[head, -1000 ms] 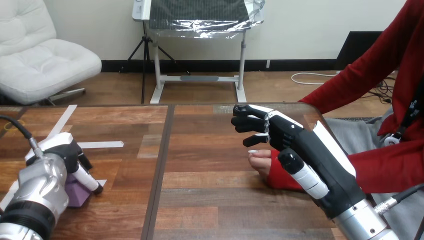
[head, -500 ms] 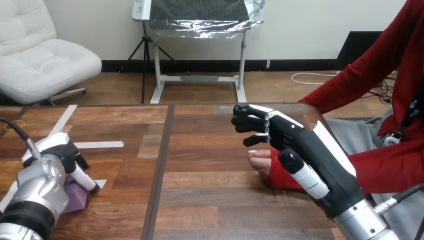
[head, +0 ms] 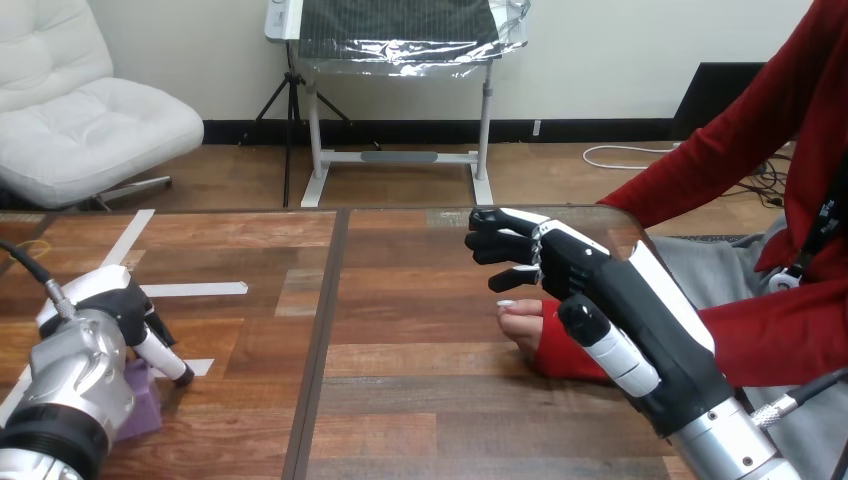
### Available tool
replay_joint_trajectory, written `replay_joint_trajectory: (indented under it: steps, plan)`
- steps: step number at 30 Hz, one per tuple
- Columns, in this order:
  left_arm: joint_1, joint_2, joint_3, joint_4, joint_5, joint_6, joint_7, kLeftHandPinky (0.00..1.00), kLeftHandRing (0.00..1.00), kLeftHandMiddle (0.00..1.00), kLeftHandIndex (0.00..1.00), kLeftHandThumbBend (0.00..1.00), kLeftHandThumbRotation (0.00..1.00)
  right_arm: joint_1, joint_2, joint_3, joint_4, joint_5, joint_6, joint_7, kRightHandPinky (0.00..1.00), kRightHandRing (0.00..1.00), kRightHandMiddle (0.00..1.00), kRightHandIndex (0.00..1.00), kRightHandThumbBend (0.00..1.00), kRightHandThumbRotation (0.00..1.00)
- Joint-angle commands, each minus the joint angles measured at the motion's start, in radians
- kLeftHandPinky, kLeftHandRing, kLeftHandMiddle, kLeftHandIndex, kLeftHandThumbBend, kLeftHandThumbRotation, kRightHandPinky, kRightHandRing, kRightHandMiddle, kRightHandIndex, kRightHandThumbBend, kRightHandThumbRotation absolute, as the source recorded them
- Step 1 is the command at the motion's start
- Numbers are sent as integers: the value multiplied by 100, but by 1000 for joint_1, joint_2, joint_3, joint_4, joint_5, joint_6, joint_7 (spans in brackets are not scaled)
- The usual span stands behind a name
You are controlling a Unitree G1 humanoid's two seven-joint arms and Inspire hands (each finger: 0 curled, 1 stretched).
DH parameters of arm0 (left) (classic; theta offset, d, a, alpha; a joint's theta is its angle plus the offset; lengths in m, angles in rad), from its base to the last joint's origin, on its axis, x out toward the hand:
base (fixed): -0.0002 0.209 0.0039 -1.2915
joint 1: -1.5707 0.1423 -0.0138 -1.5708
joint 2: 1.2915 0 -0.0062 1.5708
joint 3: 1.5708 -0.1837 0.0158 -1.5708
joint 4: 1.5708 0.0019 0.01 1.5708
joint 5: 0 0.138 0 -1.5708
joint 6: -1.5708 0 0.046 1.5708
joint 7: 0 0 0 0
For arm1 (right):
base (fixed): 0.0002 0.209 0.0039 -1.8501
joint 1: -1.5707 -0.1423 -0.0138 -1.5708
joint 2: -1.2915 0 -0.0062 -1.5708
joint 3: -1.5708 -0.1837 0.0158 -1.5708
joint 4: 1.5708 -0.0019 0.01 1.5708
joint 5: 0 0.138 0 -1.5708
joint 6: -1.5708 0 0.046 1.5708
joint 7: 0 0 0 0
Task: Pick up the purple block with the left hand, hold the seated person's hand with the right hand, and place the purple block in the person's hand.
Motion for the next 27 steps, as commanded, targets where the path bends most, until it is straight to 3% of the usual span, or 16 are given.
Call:
replay_joint_trajectory:
  steps: [1,13,27]
  plan:
    - [-22,5,18,-55,-2,-17,29,26,34,43,51,73,0,-45,-2,-23,-27,6,-12,-12,70,79,80,82,96,100]
    - [-2,16,37,-77,-18,-60,55,29,36,45,51,76,0,-44,0,-23,-24,7,-12,-10,70,80,81,82,96,100]
    - [23,12,67,-135,-28,-43,78,23,32,41,49,77,0,-43,3,-22,-28,7,-8,-13,70,79,80,82,98,100]
